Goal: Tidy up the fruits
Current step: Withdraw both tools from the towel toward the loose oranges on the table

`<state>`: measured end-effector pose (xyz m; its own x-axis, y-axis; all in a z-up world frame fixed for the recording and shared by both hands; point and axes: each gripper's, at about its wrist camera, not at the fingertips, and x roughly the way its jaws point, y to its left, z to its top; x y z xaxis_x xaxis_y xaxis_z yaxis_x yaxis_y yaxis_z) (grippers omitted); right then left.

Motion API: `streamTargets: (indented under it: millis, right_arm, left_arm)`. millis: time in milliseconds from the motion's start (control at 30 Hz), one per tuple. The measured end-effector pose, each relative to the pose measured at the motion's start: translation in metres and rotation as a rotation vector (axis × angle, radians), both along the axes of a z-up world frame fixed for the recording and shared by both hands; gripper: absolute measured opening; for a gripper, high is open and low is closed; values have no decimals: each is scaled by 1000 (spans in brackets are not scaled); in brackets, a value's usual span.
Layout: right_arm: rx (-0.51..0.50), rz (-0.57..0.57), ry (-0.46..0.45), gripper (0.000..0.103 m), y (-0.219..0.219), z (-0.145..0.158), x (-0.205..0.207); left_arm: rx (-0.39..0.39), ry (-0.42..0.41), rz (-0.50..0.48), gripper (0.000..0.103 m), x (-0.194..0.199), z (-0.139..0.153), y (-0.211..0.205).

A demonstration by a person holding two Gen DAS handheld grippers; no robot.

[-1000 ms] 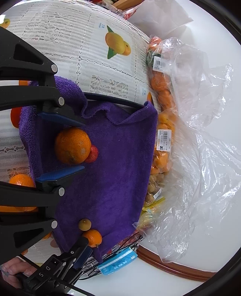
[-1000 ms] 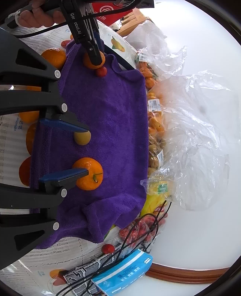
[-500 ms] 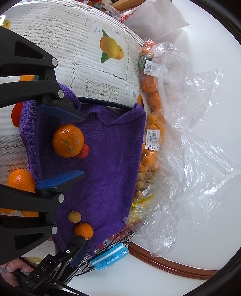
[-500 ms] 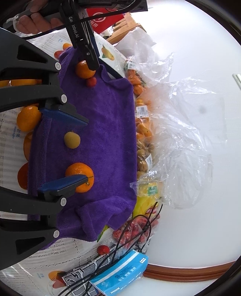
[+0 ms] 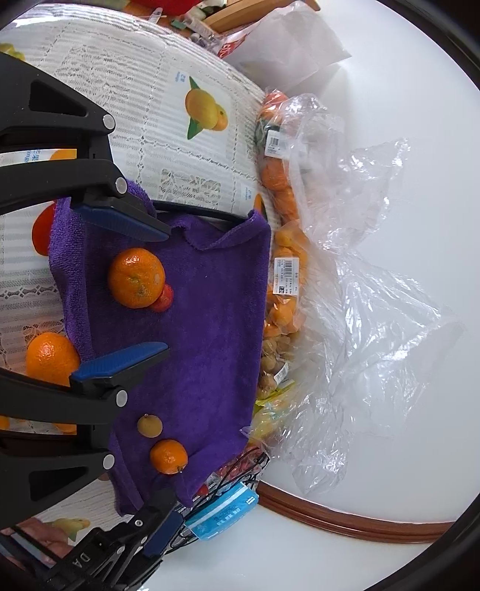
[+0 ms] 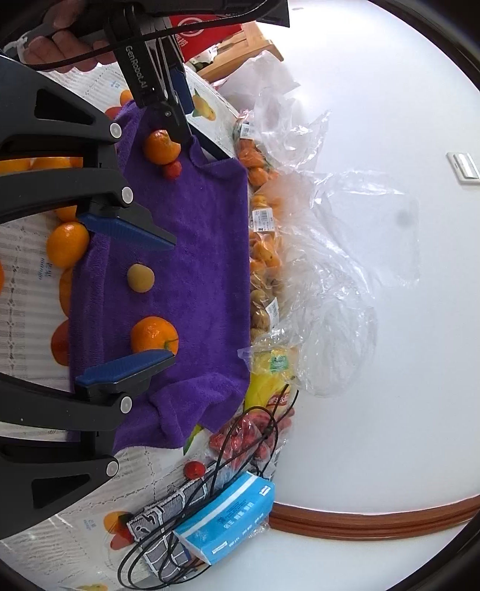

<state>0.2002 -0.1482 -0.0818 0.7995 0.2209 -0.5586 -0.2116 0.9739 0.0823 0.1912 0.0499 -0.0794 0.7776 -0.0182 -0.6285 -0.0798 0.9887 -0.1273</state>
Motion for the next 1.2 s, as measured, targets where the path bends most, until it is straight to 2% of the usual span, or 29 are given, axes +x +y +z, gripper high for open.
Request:
streamTargets:
  millis: [167, 633, 833, 1033, 1200]
  right_arm:
    - [-2, -19, 25, 56, -1, 3, -15]
    - [-7, -17, 82, 56, 5, -2, -41]
    - [-16, -17, 124, 56, 7, -16, -51]
    - [-2, -6, 204, 56, 4, -38, -61]
    - [-50, 4, 254, 56, 8, -57, -65]
  left_arm:
    - [-20, -17, 2, 54, -10, 3, 6]
    - [-37, 43, 14, 54, -47, -20, 28]
    - [-48, 55, 19, 54, -50, -22, 32]
    - [-65, 54, 15, 54, -50, -22, 33]
    - [-63, 56, 4, 54, -50, -23, 31]
